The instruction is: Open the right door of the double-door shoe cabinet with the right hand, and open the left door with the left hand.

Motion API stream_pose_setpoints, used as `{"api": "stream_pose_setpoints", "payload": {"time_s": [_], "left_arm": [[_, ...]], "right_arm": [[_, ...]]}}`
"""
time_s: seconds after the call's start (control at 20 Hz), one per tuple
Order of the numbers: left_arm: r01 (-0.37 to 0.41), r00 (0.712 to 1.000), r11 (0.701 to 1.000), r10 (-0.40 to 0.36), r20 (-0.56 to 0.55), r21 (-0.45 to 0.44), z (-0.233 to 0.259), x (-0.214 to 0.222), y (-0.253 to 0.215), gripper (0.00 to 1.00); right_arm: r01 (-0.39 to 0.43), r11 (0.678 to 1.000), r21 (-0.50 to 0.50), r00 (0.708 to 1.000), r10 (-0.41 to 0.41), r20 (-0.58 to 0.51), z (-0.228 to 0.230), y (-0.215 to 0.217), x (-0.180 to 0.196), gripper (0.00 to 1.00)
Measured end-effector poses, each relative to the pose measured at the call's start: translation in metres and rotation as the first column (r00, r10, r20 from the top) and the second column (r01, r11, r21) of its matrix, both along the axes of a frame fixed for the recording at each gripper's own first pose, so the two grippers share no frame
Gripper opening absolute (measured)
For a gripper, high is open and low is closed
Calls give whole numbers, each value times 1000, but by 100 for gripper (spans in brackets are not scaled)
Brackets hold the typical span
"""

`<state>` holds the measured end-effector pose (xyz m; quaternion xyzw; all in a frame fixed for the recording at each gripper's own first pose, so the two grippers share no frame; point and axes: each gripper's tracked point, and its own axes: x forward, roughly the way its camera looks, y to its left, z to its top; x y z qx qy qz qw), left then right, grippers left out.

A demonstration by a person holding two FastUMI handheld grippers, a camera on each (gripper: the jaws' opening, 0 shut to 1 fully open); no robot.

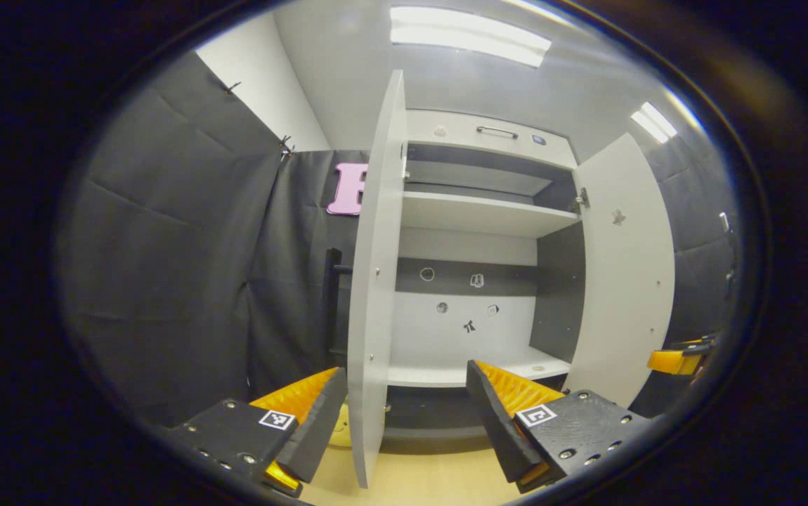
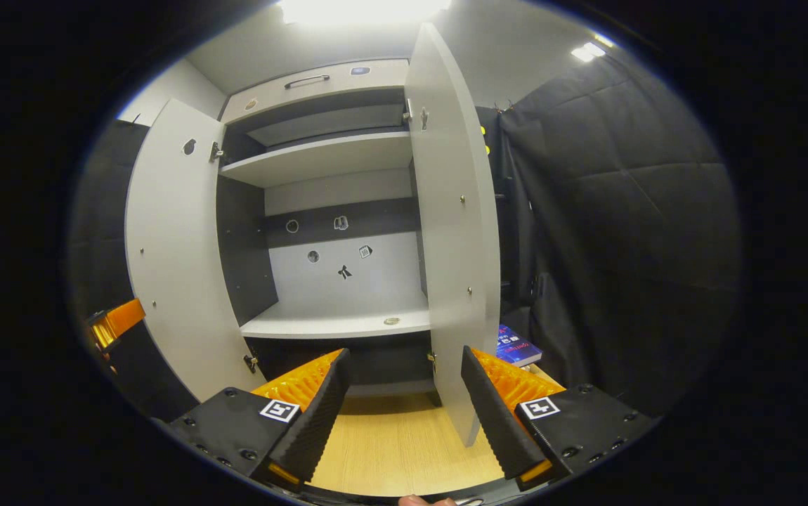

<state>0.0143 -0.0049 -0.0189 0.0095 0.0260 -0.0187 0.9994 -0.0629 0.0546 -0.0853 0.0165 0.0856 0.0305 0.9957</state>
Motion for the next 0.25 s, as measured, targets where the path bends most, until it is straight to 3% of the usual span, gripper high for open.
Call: {"api": "stream_pose_setpoints", "payload": {"time_s": [0.25], "left_arm": [[14,1000,1000,-14,-5,-8,-1,0,-10,99]], "right_arm": [[6,1000,-11,1000,-6,-5,2,-8,10,98]]}}
